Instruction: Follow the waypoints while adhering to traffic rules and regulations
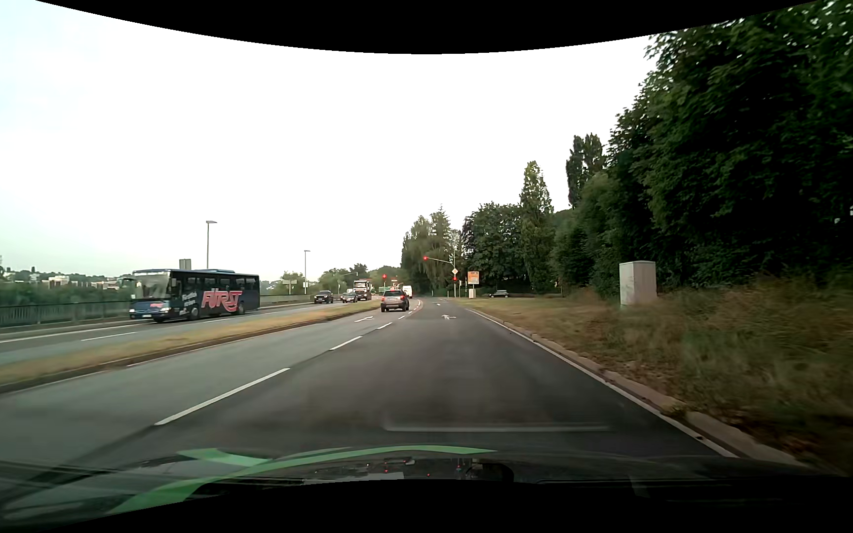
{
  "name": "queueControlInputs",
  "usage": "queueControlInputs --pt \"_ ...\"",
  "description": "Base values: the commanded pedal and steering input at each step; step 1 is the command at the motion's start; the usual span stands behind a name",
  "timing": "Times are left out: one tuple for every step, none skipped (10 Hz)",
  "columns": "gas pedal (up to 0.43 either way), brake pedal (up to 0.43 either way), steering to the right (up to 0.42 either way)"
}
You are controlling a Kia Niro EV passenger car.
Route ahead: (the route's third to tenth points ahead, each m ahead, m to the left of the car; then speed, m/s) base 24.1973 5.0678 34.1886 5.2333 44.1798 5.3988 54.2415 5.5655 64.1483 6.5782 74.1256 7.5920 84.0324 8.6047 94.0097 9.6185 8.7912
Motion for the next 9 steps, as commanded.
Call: queueControlInputs --pt "0.0 0.0 -0.007" --pt "0.0 0.0 -0.007" --pt "0.0 0.0 -0.007" --pt "0.0 0.0 -0.007" --pt "0.0 0.0 -0.007" --pt "0.0 0.0 -0.007" --pt "0.0 0.0 -0.007" --pt "0.0 0.0 -0.007" --pt "0.0 0.0 -0.007"
